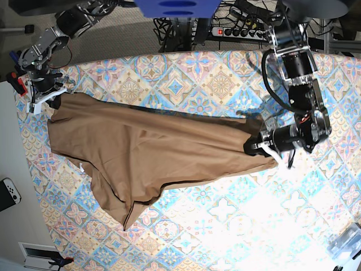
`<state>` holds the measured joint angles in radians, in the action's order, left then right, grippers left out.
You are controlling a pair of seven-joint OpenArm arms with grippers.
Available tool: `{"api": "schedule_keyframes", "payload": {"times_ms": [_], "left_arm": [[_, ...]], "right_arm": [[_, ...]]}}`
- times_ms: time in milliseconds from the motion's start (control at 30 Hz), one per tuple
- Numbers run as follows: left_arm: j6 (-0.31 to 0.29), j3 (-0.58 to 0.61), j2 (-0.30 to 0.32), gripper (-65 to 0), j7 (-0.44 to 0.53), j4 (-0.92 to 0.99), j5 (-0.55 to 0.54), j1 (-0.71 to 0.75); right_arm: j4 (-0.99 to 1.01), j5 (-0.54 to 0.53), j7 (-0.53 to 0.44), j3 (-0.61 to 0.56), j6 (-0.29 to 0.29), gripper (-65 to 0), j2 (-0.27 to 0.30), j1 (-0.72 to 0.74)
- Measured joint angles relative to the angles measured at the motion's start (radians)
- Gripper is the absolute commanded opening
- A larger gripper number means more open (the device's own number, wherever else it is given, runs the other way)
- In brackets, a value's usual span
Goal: Layout the t-shirt on the table in an organized manner, then fold the t-shirt properly
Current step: 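Lower the left gripper and regrasp the shirt edge further along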
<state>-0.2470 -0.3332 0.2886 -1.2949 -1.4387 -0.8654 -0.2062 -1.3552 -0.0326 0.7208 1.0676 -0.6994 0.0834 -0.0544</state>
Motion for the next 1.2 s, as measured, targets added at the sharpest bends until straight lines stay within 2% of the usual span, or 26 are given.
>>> {"api": "schedule_keyframes", "payload": {"times_ms": [100,167,200,367,600,700,767,867,1100,1200], "left_arm": [[-0.003,0.085,0.008,-39.7,-0.007,0.000,0.087,-0.023],[-0.003,0.153,0.025,-33.1,0.000,-0.031,0.111,-0.028],[-0.008,0.166,0.025,-32.3,0.000,-0.063,0.132,-0.026],[-0.007,0.169,0.026,-34.9,0.024,-0.150,0.185,-0.003],[-0.004,0.170,0.036,-36.0,0.059,-0.338,0.183,0.160],[-0.004,0.169,0.027,-36.1,0.063,-0.328,0.249,0.216],[-0.003,0.169,0.027,-36.1,0.142,-0.307,0.299,0.240],[-0.001,0.169,0.027,-36.1,0.187,-0.302,0.360,0.274],[0.000,0.169,0.022,-36.1,0.214,-0.267,0.422,0.269],[-0.004,0.174,-0.003,-36.1,0.202,-0.211,0.452,0.235]], "right_arm": [[0.000,0.000,0.000,0.000,0.000,-65.0,0.000,0.000],[0.000,0.000,0.000,0.000,0.000,-65.0,0.000,-0.001],[0.000,0.000,0.000,0.000,0.000,-65.0,0.000,-0.001],[0.000,0.000,0.000,0.000,0.000,-65.0,0.000,-0.001],[0.000,0.000,0.000,0.000,0.000,-65.0,0.000,-0.002],[0.000,0.000,0.000,0.000,0.000,-65.0,0.000,-0.001],[0.000,0.000,0.000,0.000,0.000,-65.0,0.000,-0.001],[0.000,-0.006,-0.008,0.000,0.000,-65.0,0.000,-0.018],[-0.003,-0.016,-0.012,0.000,-0.001,-65.0,0.003,-0.031],[-0.003,-0.016,-0.012,0.000,-0.001,-65.0,0.002,-0.031]]}}
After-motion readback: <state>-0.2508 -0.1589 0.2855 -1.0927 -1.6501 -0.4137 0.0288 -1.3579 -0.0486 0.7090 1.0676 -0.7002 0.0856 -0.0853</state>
